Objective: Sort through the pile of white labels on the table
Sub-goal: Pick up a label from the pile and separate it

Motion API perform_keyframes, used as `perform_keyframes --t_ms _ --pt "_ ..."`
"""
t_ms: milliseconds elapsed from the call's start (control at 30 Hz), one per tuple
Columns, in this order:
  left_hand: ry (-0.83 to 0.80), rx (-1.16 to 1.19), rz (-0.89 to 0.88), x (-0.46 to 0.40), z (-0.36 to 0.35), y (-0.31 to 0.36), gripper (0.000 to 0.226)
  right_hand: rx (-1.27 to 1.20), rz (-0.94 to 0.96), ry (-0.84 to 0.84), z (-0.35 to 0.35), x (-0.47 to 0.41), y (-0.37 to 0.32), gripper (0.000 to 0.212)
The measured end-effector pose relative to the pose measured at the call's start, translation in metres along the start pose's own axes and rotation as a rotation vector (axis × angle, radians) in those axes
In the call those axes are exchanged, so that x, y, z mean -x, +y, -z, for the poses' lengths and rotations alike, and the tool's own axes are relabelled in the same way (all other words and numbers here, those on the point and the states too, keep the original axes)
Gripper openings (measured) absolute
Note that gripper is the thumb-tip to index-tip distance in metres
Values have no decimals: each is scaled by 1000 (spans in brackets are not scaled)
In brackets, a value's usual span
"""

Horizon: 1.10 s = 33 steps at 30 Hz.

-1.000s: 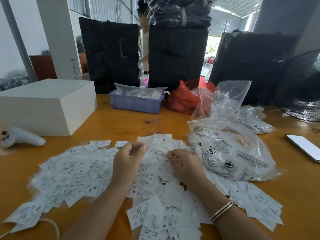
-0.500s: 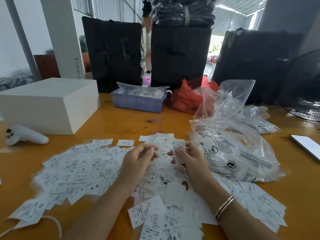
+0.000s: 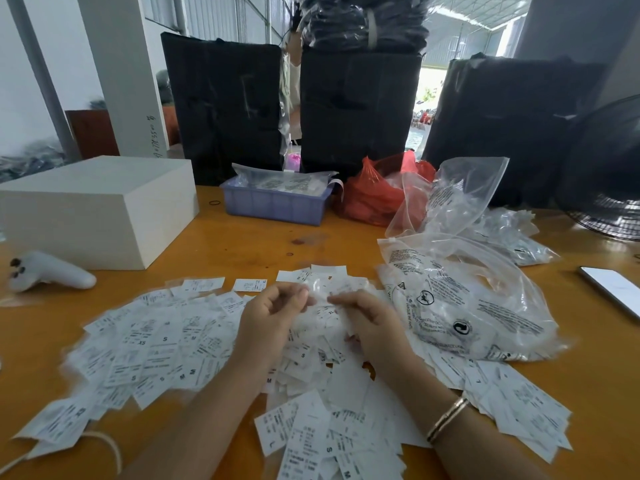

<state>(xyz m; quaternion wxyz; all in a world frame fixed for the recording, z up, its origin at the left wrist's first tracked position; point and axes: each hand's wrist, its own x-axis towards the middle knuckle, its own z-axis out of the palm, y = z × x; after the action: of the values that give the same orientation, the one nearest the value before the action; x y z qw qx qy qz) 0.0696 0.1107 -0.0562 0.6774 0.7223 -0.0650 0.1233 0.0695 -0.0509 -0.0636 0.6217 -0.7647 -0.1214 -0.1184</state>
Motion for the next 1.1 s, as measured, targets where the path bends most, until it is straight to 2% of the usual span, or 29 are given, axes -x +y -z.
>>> perform_keyframes --t_ms 67,167,233,367,500,600,667,733,933,1100 --pt "1 58 22 1 -1 2 8 217 68 -96 -6 1 0 20" --pt "-45 110 33 1 -2 3 9 353 74 -151 -15 0 2 21" --pt "-93 89 23 2 -2 1 9 280 68 -119 -14 -1 0 8" --pt "-129 121 77 2 -4 0 12 56 16 19 -3 -2 0 21" --pt "-219 -20 129 2 -4 -1 17 136 23 29 -3 -2 0 17" --pt "-109 -8 130 0 -3 -3 5 144 55 26 -5 -3 0 15" --pt "-2 51 176 -2 -1 -2 8 41 55 48 -3 -3 0 13" --pt "50 152 239 -5 2 -1 15 -61 17 63 0 -2 0 19" --pt "78 183 285 -7 4 -1 15 -204 -93 -98 -1 1 2 24" --pt "61 133 246 -4 -1 -1 14 -214 -118 -45 -6 0 4 14"
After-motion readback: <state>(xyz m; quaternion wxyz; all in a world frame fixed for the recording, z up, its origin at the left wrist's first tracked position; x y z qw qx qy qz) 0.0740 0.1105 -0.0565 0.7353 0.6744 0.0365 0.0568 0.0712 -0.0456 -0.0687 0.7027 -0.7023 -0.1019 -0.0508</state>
